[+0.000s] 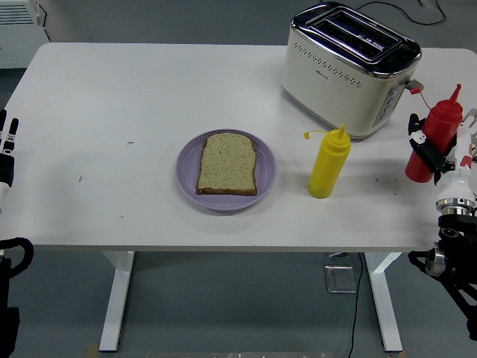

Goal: Pick up the cup,pour liquid into bread,place the cup on the desk

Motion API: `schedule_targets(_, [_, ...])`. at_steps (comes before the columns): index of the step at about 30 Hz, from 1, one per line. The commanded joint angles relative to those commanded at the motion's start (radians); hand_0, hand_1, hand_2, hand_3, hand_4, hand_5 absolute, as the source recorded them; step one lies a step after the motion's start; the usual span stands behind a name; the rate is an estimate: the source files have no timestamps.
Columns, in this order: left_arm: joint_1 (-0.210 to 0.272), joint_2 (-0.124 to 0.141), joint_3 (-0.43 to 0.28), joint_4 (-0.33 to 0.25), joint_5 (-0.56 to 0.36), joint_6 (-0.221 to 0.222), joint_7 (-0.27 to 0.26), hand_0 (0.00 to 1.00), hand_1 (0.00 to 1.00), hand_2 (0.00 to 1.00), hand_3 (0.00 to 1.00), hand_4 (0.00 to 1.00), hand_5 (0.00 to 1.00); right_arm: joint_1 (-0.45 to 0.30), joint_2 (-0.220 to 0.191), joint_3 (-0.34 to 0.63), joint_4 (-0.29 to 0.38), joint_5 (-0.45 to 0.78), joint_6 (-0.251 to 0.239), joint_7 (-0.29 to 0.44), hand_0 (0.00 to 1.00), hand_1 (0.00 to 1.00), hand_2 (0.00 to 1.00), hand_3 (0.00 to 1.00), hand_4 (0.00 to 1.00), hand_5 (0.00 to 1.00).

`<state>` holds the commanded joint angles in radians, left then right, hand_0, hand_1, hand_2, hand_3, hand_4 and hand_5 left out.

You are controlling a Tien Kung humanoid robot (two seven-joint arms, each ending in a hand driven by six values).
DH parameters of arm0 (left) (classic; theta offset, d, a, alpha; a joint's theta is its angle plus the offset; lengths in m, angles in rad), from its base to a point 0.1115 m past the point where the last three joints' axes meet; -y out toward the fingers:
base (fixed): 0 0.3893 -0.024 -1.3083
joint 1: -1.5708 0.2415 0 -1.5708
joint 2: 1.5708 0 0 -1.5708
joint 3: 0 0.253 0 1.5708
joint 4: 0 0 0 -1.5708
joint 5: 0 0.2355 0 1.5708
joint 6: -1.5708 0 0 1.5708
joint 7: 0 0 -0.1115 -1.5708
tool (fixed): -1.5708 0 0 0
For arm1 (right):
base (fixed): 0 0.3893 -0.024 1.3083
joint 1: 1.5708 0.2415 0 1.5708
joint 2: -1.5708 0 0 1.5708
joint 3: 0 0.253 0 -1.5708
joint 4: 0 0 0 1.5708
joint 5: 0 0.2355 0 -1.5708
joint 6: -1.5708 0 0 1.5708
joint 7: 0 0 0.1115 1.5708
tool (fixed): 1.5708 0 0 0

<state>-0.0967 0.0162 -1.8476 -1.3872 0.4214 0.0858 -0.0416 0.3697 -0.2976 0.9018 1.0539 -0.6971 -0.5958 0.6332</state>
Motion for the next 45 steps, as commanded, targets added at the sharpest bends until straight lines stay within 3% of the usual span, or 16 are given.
schedule_targets(8, [0.001, -0.001, 0.000, 0.000, 0.000, 0.000, 0.000, 0.785, 0.736, 0.736, 0.693, 0.510, 0.998, 0.012, 0.018, -0.033, -0.058, 0.058, -0.012, 0.012, 0.307, 0.255, 0.363, 0.360, 0.652, 0.202])
schedule_targets(9, [0.001, -0.001, 0.000, 0.000, 0.000, 0.000, 0.000, 0.785, 0.736, 0.736, 0.693, 0.510, 0.998, 0.011, 0.019, -0.036, -0.064, 0.068, -0.015, 0.012, 0.372, 0.301, 0.400, 0.382, 0.657, 0.198])
schedule_targets(14, [0.000, 0.000, 0.001, 0.000, 0.000, 0.000, 0.000, 0.785, 0.736, 0.736, 0.693, 0.510, 0.998, 0.007, 0.018, -0.046, -0.079, 0.094, -0.028, 0.012, 0.372, 0.301, 0.400, 0.382, 0.657, 0.198])
schedule_targets(15, [0.000, 0.000, 0.001, 0.001, 0.000, 0.000, 0.000, 0.785, 0.736, 0.735, 0.693, 0.510, 0.998, 0.006, 0.018, -0.048, -0.081, 0.098, -0.032, 0.012, 0.464, 0.390, 0.435, 0.394, 0.657, 0.195])
schedule_targets(20, [-0.001, 0.000, 0.001, 0.001, -0.001, 0.000, 0.000, 0.785, 0.736, 0.735, 0.693, 0.510, 0.998, -0.002, 0.018, -0.054, -0.089, 0.131, -0.050, 0.012, 0.464, 0.390, 0.435, 0.394, 0.657, 0.195])
schedule_targets(21, [-0.001, 0.000, 0.001, 0.001, -0.001, 0.000, 0.000, 0.785, 0.736, 0.735, 0.692, 0.510, 0.998, -0.005, 0.018, -0.056, -0.089, 0.140, -0.050, 0.012, 0.596, 0.513, 0.508, 0.572, 0.685, 0.196])
schedule_targets(26, [-0.002, 0.000, 0.000, 0.000, 0.000, 0.000, 0.000, 0.785, 0.736, 0.735, 0.692, 0.510, 0.998, -0.023, 0.016, -0.056, -0.081, 0.157, -0.050, 0.012, 0.596, 0.513, 0.508, 0.572, 0.685, 0.196])
schedule_targets(27, [-0.002, 0.000, 0.000, 0.000, 0.000, 0.000, 0.001, 0.785, 0.736, 0.735, 0.693, 0.510, 0.998, -0.025, 0.016, -0.054, -0.079, 0.158, -0.050, 0.012, 0.652, 0.554, 0.554, 0.666, 0.690, 0.196])
schedule_targets(32, [-0.002, 0.000, 0.000, 0.000, -0.001, 0.000, 0.001, 0.785, 0.736, 0.735, 0.693, 0.510, 0.998, -0.041, 0.015, -0.044, -0.066, 0.161, -0.050, 0.012, 0.652, 0.554, 0.554, 0.666, 0.690, 0.196])
schedule_targets(33, [-0.002, 0.000, 0.001, 0.000, 0.000, 0.000, 0.001, 0.785, 0.736, 0.736, 0.693, 0.510, 0.998, -0.048, 0.012, -0.042, -0.059, 0.161, -0.050, 0.012, 0.707, 0.619, 0.640, 0.778, 0.701, 0.192])
schedule_targets(44, [-0.002, 0.001, 0.004, 0.002, 0.000, -0.001, 0.001, 0.785, 0.736, 0.735, 0.693, 0.510, 0.998, -0.091, -0.005, -0.024, 0.005, 0.113, -0.050, 0.012, 0.729, 0.639, 0.664, 0.806, 0.702, 0.185])
schedule_targets(45, [-0.002, 0.001, 0.004, 0.002, 0.000, 0.000, 0.001, 0.785, 0.736, 0.735, 0.693, 0.510, 0.998, -0.095, -0.007, -0.022, 0.011, 0.107, -0.050, 0.012, 0.761, 0.670, 0.717, 0.860, 0.721, 0.198])
